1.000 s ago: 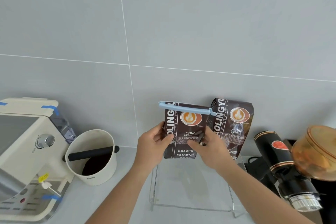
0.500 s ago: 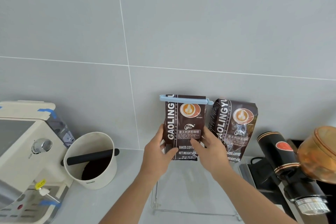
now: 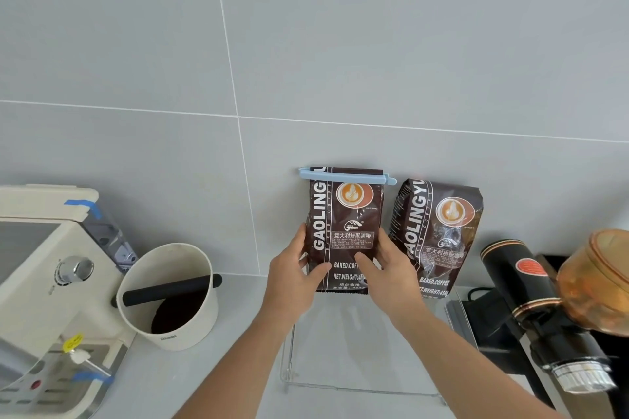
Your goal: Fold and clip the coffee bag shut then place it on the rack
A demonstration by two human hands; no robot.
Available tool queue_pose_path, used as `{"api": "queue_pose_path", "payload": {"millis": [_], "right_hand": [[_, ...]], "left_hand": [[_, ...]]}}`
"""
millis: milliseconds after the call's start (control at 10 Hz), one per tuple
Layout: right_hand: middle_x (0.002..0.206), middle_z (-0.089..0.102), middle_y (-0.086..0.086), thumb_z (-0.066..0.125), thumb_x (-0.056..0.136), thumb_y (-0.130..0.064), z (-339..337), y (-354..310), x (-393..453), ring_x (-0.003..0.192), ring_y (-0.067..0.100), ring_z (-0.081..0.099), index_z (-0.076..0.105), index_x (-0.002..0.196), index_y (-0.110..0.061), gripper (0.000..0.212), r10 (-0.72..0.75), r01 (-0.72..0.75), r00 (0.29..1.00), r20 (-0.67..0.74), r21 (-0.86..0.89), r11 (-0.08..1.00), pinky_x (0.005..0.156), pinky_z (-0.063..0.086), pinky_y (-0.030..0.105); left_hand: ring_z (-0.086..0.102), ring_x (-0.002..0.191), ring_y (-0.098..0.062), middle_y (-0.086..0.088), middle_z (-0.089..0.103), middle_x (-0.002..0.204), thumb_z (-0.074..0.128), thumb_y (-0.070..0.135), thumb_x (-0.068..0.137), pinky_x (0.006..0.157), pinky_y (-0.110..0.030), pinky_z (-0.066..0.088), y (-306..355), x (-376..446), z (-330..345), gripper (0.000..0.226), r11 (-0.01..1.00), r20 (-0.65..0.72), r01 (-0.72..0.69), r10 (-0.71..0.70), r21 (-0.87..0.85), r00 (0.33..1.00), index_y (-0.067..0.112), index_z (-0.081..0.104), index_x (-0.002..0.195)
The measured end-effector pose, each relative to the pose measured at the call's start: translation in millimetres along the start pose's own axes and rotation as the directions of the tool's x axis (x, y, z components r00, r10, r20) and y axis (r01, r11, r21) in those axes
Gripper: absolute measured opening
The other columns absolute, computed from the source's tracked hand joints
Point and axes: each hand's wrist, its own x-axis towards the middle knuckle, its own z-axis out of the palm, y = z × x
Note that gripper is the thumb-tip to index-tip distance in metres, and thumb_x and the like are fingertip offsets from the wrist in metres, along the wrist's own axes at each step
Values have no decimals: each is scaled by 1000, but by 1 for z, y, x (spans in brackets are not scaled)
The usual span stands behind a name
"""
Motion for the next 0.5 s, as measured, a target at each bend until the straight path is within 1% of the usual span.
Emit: {"api": "queue_pose_path", "payload": {"millis": [100,200,300,400,500], "right_hand": [[111,68,-22,58,88,-15,-2,-4,3,107,-5,60,48,127,-47,51,18,-18,1000,-6,15,1000,91,50,27],[107,70,-22,58,88,-17,-4,-6,6,101,-4,62,54,121,-47,44,38,-38,999,6,4,999,89,53,31],[102,73,-18,57,88,-14,-10,-13,4,98,0,65,62,106,-48,39,45,-48,998,33,65,997,82,51,26],[95,76,-14,54,91,-12,-19,-24,-3,78,-3,66,68,105,-40,35,59,-69,996,74,135,988,61,47,13],[108,74,-7,58,89,-21,-33,-33,-9,104,6,66,69,111,-27,25,93,-128,985,147,252,959,88,50,24]], "left_hand": [[62,106,5,7,65,125,74,5,77,93,-17,51,1,4,2,80,1000,-3,7,-7,8,1000,27,36,143],[63,108,-3,9,66,122,74,9,77,96,-30,53,4,9,2,75,998,-8,15,-15,55,1000,32,38,139],[60,105,6,24,64,113,74,13,78,93,-26,51,10,9,-2,64,999,14,21,-21,32,1000,33,44,131],[60,108,3,32,61,108,70,12,81,90,-20,46,24,-1,-11,46,998,56,56,-54,-36,997,37,53,116],[62,108,-9,21,69,98,60,7,88,90,-24,46,41,-10,-23,31,968,33,147,-143,-205,989,35,67,95]]}}
